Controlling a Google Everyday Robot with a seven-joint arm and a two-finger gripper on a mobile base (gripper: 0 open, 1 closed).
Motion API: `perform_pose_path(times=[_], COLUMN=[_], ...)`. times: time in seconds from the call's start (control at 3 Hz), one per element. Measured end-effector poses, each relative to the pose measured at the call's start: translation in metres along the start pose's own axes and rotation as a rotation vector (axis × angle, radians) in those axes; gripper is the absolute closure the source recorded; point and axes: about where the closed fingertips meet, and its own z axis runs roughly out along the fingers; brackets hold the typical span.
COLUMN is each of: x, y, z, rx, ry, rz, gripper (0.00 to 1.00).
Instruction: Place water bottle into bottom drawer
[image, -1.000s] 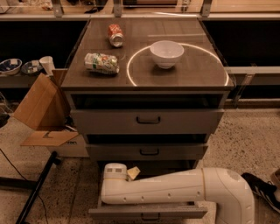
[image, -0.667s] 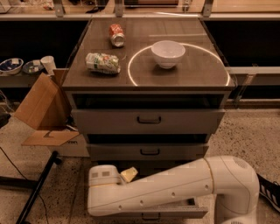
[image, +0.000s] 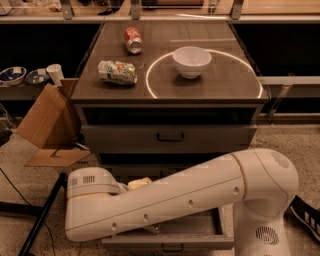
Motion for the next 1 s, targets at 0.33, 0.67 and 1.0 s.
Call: perform_pose_path(times=[0.33, 0.67, 1.0], x=[-0.010, -0.030, -0.035], y=[-0.026, -0.042, -0.042], z=[-0.052, -0.099, -0.097], rx=[0.025, 0.018, 0.006], ry=[-0.019, -0.065, -0.069], rz=[0.054, 0.097, 0.103], gripper=[0.00, 0.00, 0.00])
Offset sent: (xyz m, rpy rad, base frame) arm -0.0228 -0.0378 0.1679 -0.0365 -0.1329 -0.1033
